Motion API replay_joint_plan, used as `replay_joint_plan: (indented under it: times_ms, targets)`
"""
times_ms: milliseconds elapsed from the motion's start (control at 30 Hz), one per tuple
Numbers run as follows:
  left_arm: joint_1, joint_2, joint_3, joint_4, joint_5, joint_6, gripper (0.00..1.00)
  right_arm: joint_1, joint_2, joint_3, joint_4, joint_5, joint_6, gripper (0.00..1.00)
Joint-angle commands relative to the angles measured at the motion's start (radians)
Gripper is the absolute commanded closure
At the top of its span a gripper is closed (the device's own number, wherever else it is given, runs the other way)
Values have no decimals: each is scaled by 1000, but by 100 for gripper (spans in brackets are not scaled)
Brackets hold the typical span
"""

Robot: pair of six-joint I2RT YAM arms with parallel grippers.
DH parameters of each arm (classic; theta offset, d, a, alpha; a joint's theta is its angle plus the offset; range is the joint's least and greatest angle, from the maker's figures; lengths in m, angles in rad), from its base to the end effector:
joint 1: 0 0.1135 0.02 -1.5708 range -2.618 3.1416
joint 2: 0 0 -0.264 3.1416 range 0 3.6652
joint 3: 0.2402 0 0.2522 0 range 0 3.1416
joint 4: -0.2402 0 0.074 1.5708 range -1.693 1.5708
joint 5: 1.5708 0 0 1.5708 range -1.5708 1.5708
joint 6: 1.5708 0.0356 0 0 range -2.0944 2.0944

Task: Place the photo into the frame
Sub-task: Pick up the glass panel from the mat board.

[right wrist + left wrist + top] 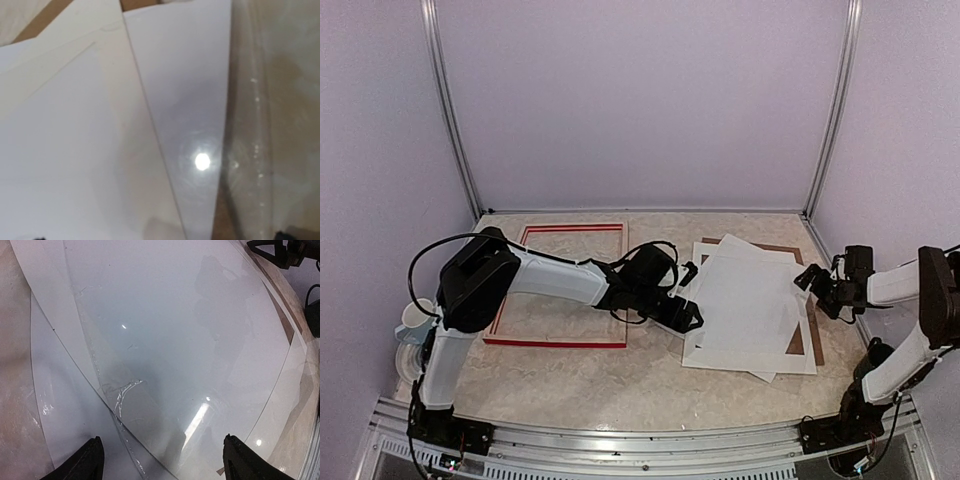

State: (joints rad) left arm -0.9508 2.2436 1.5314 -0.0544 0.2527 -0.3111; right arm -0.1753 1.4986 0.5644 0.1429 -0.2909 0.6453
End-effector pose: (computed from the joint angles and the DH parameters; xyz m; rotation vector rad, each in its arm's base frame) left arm 0.2759 -0.4018 0.1301 0.9113 2.3232 -0.8808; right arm 0.2684 -0.0372 0.1386 0.8210 2.2478 0.5687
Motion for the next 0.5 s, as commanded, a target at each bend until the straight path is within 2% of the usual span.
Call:
replay_joint_plan:
  times_ms: [0,200,467]
  targets:
    - [-9,44,32,-36,-3,4,20,-23,14,-28,-3,-69,21,1]
    - [-9,56,30,-39,-1,5,22,-50,-6,-40,20,-155,32,1]
    - [-9,66,21,-30,15,-3,23,-57,-109,-67,37,-203,43,1]
